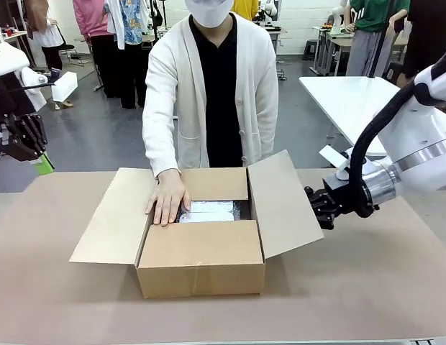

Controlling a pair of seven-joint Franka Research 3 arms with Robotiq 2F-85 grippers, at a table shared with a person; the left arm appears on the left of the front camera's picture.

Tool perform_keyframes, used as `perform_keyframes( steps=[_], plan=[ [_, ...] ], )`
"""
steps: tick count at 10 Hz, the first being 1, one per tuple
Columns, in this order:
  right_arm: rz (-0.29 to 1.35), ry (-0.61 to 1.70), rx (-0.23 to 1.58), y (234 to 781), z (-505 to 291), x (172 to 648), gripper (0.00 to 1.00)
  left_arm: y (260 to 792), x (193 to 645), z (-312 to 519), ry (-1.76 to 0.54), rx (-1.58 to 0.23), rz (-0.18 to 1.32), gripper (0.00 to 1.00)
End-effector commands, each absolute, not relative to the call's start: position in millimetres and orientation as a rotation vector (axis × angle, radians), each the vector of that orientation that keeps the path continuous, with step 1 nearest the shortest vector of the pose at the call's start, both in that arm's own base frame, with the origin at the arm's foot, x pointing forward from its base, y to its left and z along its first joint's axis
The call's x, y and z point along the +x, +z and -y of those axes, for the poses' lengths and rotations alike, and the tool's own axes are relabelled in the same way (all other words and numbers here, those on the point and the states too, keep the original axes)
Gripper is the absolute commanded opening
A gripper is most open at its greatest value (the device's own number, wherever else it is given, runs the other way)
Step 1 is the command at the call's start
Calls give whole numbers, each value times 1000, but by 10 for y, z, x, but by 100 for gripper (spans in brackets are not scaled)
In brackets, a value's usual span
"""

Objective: Wrap the clocks to prevent damage.
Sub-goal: Push the right (or left) flap of the Package Box to close it.

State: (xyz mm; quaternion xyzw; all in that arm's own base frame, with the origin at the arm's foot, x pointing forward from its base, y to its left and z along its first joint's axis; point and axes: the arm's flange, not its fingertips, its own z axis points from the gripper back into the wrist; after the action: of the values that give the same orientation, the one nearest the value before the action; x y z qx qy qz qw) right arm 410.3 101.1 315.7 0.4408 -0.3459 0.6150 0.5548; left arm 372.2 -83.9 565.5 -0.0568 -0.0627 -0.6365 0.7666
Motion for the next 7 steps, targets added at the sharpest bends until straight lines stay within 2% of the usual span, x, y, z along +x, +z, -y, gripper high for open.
perform_keyframes(
  steps=[1,3,7],
  plan=[
    [860,1460,1043,3159,-1165,4170,1,5649,3685,834,-1388,-132,139,0],
    [894,1533,982,3354,-1326,4131,1,5649,3685,834,-1388,-132,139,0],
    [890,1576,978,3448,-1505,4125,1,5649,3685,834,-1388,-132,139,0]
  ],
)
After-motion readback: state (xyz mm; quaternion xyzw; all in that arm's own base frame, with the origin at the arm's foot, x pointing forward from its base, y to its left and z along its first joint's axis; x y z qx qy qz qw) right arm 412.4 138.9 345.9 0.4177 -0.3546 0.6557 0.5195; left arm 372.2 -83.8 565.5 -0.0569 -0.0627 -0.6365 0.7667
